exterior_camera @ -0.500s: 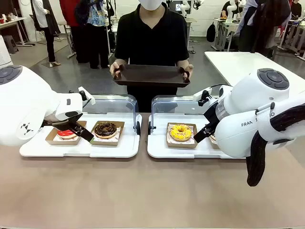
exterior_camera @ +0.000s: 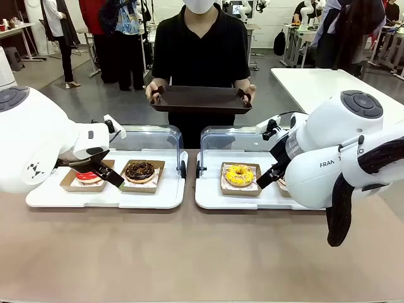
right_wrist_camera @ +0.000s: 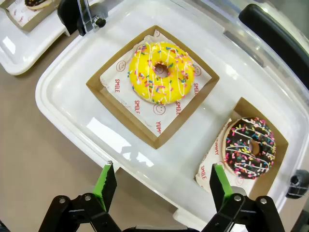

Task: Provide the desired donut to the person.
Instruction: Pick up and lift the Paper togo box containing the Donut pointed at by the person.

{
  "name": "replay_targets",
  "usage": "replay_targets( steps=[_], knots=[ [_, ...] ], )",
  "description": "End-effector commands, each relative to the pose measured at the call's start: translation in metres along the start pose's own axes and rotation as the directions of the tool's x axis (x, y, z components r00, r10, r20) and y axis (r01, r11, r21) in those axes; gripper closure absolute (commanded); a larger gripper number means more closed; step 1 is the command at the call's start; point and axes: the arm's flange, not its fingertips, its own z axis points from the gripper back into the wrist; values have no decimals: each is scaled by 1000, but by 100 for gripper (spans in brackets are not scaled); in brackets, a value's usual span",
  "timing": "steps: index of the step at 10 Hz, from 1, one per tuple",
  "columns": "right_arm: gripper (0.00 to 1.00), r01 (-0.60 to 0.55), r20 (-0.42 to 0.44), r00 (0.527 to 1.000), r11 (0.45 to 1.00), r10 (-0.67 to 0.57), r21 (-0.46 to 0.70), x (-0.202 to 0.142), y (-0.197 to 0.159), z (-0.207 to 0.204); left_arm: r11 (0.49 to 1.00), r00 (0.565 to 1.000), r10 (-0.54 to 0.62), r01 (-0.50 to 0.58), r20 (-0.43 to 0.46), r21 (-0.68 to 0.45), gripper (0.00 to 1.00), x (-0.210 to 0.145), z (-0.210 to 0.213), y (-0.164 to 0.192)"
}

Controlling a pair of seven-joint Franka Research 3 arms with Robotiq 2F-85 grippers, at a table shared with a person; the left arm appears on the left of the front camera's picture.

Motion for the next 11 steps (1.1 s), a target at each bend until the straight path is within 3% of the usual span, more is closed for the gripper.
replay_targets(
  steps=[1, 9, 11],
  knots=[
    [0, 0, 0, 1000, 1000, 0, 0, 0, 0, 0, 1000, 1000, 0, 0, 0, 0, 0, 0, 0, 0],
    [0, 0, 0, 1000, 1000, 0, 0, 0, 0, 0, 1000, 1000, 0, 0, 0, 0, 0, 0, 0, 0],
    [0, 48, 38, 998, 999, -49, 14, 21, -8, 46, 997, 996, -54, 57, -65, 47, 0, 22, 38, 8]
  ],
)
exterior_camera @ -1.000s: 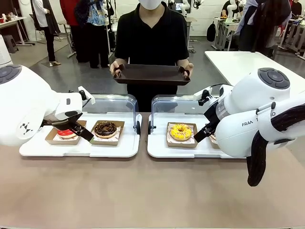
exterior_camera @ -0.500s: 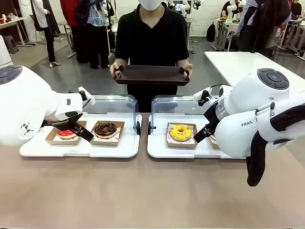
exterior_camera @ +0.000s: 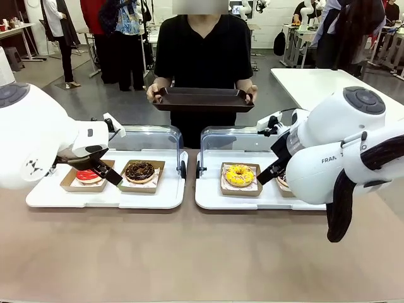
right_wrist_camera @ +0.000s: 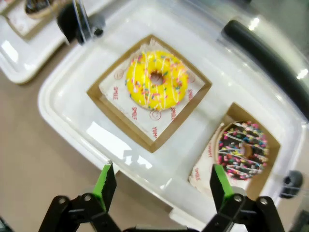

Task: Provide the desired donut to the person.
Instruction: Pick up and lift the Paper togo box containing the Donut pointed at by the person.

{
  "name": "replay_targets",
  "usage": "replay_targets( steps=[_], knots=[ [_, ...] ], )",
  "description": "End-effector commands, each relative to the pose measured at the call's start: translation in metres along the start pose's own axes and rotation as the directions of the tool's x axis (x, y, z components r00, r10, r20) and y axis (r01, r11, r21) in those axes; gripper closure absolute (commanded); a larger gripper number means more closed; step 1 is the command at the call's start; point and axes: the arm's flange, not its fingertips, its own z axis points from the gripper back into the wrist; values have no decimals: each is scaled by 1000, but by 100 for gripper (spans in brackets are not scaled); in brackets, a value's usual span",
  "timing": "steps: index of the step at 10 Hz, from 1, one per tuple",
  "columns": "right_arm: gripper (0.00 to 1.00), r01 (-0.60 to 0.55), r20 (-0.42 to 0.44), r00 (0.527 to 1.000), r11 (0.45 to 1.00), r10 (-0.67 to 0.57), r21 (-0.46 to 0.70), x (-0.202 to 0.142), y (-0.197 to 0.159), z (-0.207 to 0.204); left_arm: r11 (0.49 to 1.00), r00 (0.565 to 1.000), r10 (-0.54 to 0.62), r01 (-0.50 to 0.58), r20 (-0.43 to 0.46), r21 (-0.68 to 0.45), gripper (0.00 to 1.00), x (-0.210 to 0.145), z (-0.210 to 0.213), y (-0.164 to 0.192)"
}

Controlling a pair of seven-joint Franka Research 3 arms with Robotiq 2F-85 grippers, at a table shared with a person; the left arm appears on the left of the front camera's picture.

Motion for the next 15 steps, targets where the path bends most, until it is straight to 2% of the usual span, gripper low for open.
replay_targets(
  steps=[1, 4, 6, 7, 8, 11, 12, 13, 15],
  knots=[
    [0, 22, 13, 1000, 1000, -22, 10, 15, 0, 52, 998, 999, -41, 42, -26, 45, 0, 19, 52, 1],
    [0, -14, -7, 1000, 1000, 14, -26, 16, 5, 124, 997, 997, -74, 73, 27, 29, 0, 28, 122, -5],
    [0, -22, -5, 1000, 998, 22, -54, 16, 7, 154, 996, 996, -71, 67, 56, 63, 0, 33, 152, -7],
    [0, -36, -12, 999, 987, 35, -157, 12, 7, 158, 993, 995, -62, 53, 84, 101, 0, 30, 157, -11],
    [0, -21, 17, 1000, 1000, 22, -20, 16, 5, 148, 997, 997, -60, 57, 57, 55, 0, 35, 149, -7],
    [0, -21, 17, 1000, 1000, 22, -20, 16, 5, 148, 996, 996, -61, 57, 69, 63, 0, 35, 159, -7],
    [0, -34, 4, 999, 998, 34, -49, 15, 4, 156, 998, 995, -47, 51, 90, -46, 0, 40, 164, 15],
    [0, -11, 53, 999, 989, 3, 150, 11, -21, 164, 984, 995, -38, 53, 89, -169, 0, 43, 166, 35],
    [0, -90, 192, 981, 935, 24, 342, 1, -78, 179, 904, 983, -122, 167, 138, -394, 0, 56, 176, 76]
  ],
)
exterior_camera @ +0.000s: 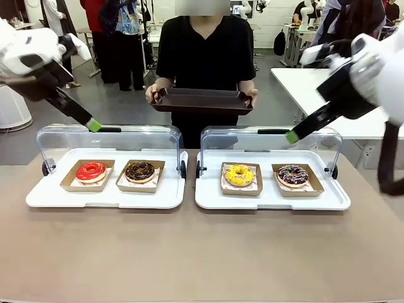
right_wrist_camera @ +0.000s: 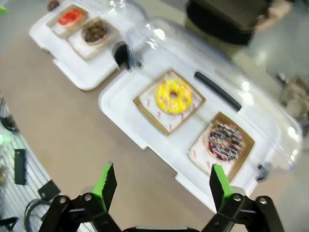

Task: Provide the desired donut to the person.
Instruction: Pick up and lift the Paper togo box containing the Donut pointed at by the person.

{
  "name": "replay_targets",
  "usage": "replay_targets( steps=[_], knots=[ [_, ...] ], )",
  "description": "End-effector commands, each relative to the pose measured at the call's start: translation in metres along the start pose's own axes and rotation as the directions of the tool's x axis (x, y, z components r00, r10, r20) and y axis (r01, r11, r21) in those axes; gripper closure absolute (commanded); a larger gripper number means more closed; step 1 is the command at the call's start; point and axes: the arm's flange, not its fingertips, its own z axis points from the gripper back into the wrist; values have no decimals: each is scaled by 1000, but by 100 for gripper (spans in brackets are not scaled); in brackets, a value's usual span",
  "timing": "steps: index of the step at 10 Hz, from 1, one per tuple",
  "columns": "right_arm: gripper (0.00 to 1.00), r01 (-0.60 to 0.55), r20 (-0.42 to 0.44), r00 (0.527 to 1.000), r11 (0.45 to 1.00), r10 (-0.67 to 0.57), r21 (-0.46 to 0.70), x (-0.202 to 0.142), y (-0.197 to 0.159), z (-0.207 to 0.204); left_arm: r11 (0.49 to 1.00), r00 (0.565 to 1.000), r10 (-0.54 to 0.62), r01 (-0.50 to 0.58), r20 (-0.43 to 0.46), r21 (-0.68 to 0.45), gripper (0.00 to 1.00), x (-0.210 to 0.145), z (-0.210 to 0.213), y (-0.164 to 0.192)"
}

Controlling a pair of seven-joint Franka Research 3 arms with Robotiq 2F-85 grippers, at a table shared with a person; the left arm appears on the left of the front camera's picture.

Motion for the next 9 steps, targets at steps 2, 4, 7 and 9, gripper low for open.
replay_targets(
  steps=[2, 4, 7, 9],
  knots=[
    [0, -105, 244, 969, 942, 25, 318, -27, -87, 37, 944, 996, -73, 85, 50, -319, 0, 8, 38, 62],
    [0, -75, 350, 935, 931, -59, 358, -57, -132, 52, 919, 989, -107, 139, 106, -370, 0, -8, 56, 98],
    [0, -130, 454, 889, 922, -55, 366, -92, -162, 70, 910, 963, -79, 175, 258, -376, 0, -53, 82, 148],
    [0, -127, 459, 886, 914, -70, 384, -107, -168, 72, 885, 921, -43, 214, 387, -412, 0, -89, 89, 167]
  ],
)
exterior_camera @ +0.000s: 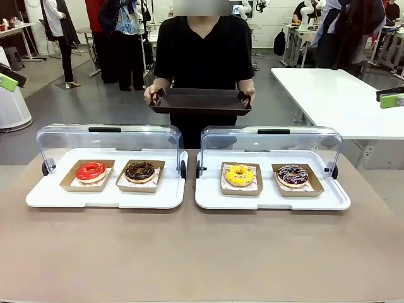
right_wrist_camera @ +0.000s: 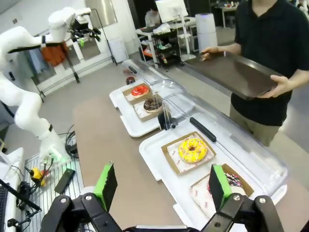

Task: Provide the desired donut to the person.
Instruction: Pick up and lift the Paper togo box containing the Donut pointed at by the person.

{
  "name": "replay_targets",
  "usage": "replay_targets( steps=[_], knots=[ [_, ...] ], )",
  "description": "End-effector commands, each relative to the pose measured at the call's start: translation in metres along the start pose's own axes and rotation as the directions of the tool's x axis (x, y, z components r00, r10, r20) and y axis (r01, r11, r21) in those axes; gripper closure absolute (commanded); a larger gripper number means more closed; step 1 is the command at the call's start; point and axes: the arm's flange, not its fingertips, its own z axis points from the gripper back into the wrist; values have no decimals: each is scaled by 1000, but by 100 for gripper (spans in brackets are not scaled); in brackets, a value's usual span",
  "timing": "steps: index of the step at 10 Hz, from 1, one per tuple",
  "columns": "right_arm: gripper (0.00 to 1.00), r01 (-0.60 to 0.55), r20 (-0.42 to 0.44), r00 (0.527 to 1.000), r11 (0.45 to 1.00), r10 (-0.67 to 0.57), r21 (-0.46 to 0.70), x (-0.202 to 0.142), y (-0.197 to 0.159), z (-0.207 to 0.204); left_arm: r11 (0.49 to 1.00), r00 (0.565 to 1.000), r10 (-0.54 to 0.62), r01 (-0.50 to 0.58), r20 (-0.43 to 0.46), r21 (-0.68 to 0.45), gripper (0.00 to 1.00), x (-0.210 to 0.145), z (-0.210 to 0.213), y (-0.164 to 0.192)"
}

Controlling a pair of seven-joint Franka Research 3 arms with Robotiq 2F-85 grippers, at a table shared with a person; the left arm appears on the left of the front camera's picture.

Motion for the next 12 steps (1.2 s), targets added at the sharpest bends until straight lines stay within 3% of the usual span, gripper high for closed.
replay_targets(
  steps=[1, 3, 6, 7, 12],
  knots=[
    [0, -5, -22, 1000, 1000, 6, 18, -6, -6, -3, 998, 993, -31, 37, 117, -53, 0, -25, 13, 9],
    [0, -17, -32, 999, 1000, 17, 9, -9, -2, -5, 998, 986, -27, 37, 166, -55, 0, -45, 17, 13],
    [0, -50, -64, 997, 998, 47, -49, 1, 16, -16, 998, 998, -17, 21, 68, -61, 0, -49, 8, 15],
    [0, -4, -46, 999, 1000, 4, -2, -11, 0, -9, 998, 990, -7, 16, 144, -57, 0, -55, 20, 13],
    [0, -4, -46, 999, 1000, 4, -2, -11, 0, -9, 998, 990, -7, 16, 144, -57, 0, -55, 20, 13]
  ],
)
